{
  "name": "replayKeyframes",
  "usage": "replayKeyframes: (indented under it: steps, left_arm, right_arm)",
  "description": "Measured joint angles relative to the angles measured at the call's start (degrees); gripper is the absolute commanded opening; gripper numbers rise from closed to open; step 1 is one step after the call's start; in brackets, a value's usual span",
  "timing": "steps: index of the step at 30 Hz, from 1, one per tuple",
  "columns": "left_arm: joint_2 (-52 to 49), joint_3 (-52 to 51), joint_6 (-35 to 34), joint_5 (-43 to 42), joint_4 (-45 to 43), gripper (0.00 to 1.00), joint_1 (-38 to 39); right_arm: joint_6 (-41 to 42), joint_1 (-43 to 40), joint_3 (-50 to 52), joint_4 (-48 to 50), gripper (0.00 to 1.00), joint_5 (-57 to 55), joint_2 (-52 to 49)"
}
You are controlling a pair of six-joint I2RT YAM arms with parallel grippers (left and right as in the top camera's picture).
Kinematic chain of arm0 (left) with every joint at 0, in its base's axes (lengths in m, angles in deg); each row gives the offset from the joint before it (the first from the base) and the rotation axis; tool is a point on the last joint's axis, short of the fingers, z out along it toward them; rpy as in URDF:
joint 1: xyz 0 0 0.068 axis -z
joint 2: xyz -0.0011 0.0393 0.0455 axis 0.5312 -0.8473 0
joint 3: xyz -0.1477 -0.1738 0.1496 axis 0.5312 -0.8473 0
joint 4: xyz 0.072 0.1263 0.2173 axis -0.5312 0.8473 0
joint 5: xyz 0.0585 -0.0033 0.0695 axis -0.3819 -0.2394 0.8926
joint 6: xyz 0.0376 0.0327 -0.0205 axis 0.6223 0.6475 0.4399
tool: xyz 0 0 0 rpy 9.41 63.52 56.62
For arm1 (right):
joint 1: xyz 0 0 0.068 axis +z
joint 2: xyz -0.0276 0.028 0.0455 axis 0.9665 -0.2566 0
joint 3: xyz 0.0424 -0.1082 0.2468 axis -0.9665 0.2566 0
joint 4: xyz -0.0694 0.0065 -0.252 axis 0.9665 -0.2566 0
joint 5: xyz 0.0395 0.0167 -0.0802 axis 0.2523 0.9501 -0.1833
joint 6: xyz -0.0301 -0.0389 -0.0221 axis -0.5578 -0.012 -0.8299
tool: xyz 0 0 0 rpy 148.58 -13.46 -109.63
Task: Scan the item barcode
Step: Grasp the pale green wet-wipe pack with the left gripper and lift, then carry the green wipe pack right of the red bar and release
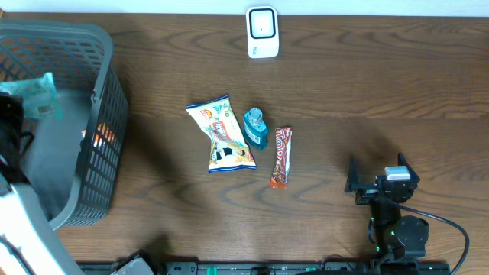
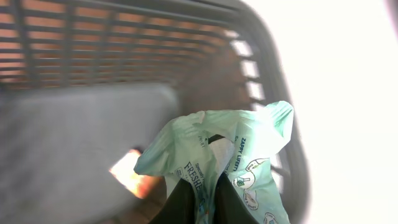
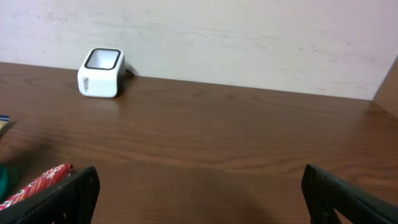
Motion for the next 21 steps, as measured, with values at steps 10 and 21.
replayKeyframes:
  steps: [10, 21]
  left_arm:
    - [9.77, 0.0, 0.0, -6.05, -0.46, 0.07, 19.58]
    - [0.48, 0.0, 1.18, -6.75, -3.98, 0.07, 46.29]
  right_arm:
    - [0.0, 0.0, 0.0, 0.0, 0.99, 0.0, 0.0]
    - [0.0, 0.0, 0.0, 0.0, 0.99, 0.0, 0.0]
